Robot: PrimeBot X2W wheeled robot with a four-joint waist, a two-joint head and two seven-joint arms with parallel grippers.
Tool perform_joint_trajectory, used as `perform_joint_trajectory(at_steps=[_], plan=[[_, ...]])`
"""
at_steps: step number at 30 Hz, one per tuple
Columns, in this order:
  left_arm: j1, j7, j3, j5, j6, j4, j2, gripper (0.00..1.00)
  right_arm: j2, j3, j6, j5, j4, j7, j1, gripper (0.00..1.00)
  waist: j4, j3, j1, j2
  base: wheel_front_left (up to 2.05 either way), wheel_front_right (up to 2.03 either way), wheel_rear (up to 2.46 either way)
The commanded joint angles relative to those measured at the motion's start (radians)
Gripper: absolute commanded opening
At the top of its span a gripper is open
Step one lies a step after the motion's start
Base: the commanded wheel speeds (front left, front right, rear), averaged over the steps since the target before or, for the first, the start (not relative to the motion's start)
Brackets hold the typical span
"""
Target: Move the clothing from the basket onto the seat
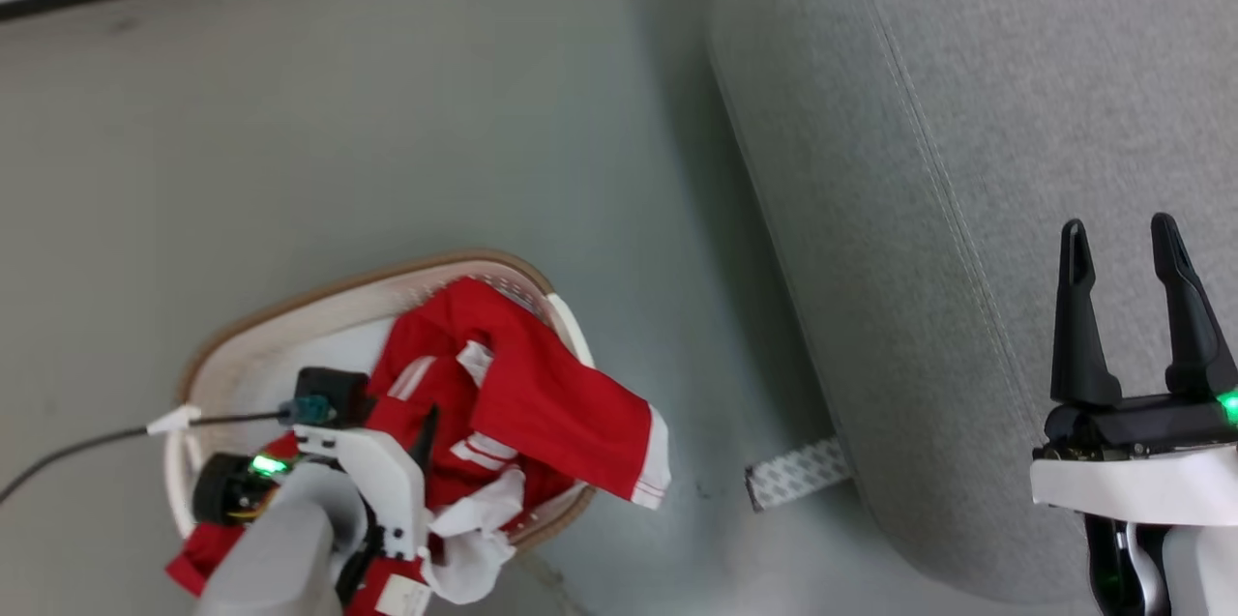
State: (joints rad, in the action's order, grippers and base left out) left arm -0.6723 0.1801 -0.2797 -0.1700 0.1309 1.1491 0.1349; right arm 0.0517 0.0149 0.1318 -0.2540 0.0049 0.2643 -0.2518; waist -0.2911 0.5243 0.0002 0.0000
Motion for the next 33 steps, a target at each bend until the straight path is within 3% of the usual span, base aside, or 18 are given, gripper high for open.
perform_joint_trajectory(at_steps=[1, 9, 16, 17, 18, 19, 23, 33], plan=[[-0.024, -0.019, -0.019, -0.009, -0.002, 0.020, 0.027, 1.00, -0.001, -0.006, -0.002, -0.019, -0.009, 0.000, -0.023, 1.00, -0.070, 0.083, -0.0002, 0.0000, 0.00, 0.00, 0.00], [-0.103, -0.141, -0.086, -0.053, -0.002, 0.102, 0.098, 1.00, -0.001, -0.025, -0.002, -0.085, -0.018, 0.000, -0.059, 1.00, -0.142, 0.190, -0.0002, 0.0000, 0.00, 0.00, 0.00], [-0.089, -0.258, -0.114, -0.060, -0.005, 0.131, 0.153, 1.00, -0.001, -0.028, -0.002, -0.109, -0.007, 0.000, -0.053, 1.00, -0.175, 0.206, -0.0002, 0.0000, 0.00, 0.00, 0.00], [-0.086, -0.259, -0.114, -0.062, -0.005, 0.133, 0.153, 0.64, -0.001, -0.026, -0.002, -0.109, -0.005, 0.000, -0.053, 1.00, -0.176, 0.203, -0.0002, 0.0000, 0.00, 0.00, 0.00], [-0.082, -0.257, -0.114, -0.066, -0.005, 0.134, 0.151, 0.44, -0.001, -0.023, -0.002, -0.107, -0.003, 0.000, -0.051, 1.00, -0.176, 0.198, -0.0002, 0.0000, 0.00, 0.00, 0.00], [-0.080, -0.253, -0.114, -0.070, -0.004, 0.135, 0.146, 0.00, -0.001, -0.020, -0.002, -0.102, -0.002, 0.000, -0.050, 1.00, -0.174, 0.192, -0.0002, 0.0000, 0.00, 0.00, 0.00], [-0.067, -0.234, -0.116, -0.078, -0.003, 0.136, 0.112, 0.00, -0.001, -0.011, -0.002, -0.080, 0.005, 0.000, -0.044, 1.00, -0.155, 0.145, -0.0002, 0.0000, 0.00, 0.00, 0.00], [0.021, -0.050, -0.102, -0.150, 0.000, 0.135, -0.015, 0.00, 0.000, -0.014, -0.002, 0.026, 0.044, 0.000, 0.029, 1.00, -0.025, -0.124, -0.0002, 0.0000, 0.00, 0.00, 0.00]])
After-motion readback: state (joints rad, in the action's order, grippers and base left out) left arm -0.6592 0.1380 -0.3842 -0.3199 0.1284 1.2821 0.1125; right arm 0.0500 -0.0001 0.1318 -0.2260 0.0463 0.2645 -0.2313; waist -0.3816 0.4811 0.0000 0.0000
